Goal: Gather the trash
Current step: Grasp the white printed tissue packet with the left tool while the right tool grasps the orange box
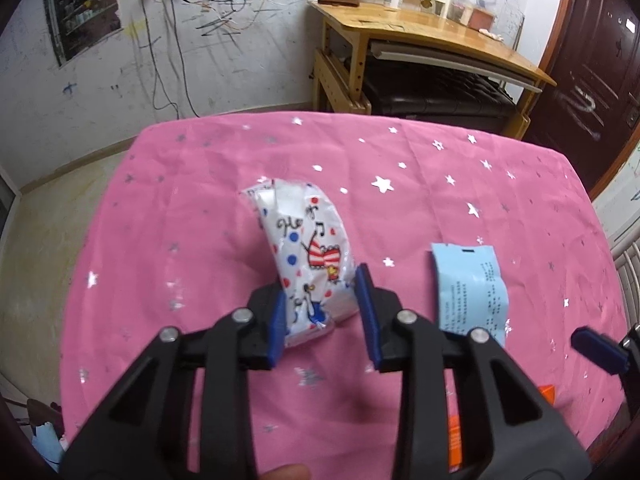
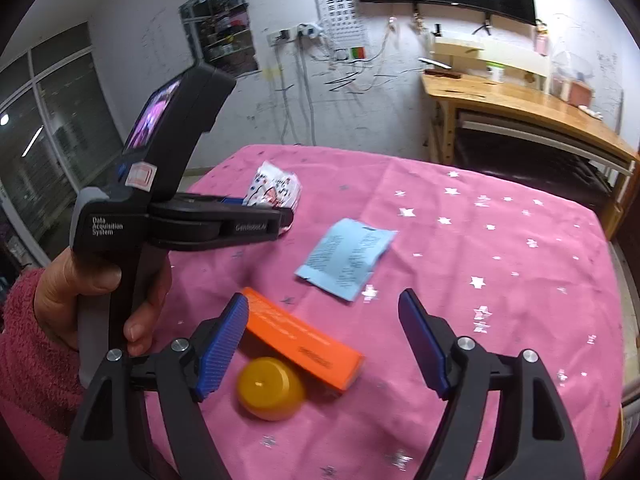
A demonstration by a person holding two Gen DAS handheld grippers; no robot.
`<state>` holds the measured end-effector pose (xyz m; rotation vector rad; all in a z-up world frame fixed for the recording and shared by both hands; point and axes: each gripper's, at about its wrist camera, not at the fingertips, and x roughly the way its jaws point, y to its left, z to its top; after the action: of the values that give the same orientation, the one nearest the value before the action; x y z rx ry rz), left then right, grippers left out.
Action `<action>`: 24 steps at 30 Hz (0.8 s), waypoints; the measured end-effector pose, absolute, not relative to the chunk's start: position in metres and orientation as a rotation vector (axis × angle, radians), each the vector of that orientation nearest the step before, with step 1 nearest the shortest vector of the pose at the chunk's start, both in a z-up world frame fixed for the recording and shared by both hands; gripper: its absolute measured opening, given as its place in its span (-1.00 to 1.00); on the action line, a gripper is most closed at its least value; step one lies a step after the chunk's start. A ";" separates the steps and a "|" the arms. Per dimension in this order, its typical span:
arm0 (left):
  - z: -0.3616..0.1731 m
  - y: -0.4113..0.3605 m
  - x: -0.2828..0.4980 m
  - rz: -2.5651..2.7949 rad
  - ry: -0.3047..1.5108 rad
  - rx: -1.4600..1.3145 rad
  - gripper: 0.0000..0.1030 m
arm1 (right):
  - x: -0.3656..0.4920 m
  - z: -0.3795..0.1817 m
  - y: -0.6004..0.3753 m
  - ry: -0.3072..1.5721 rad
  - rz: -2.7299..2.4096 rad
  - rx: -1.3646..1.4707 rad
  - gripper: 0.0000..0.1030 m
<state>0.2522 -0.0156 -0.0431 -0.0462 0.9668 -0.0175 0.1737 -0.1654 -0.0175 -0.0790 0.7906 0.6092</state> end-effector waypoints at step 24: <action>-0.021 0.002 0.227 -0.042 0.904 -0.089 -0.45 | 0.188 -0.045 -0.143 0.867 0.508 -0.221 -0.62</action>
<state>0.2270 0.0025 -0.0213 -0.0893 0.9039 -0.0419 0.1879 -0.1431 -0.0452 -0.2207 0.8673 0.5076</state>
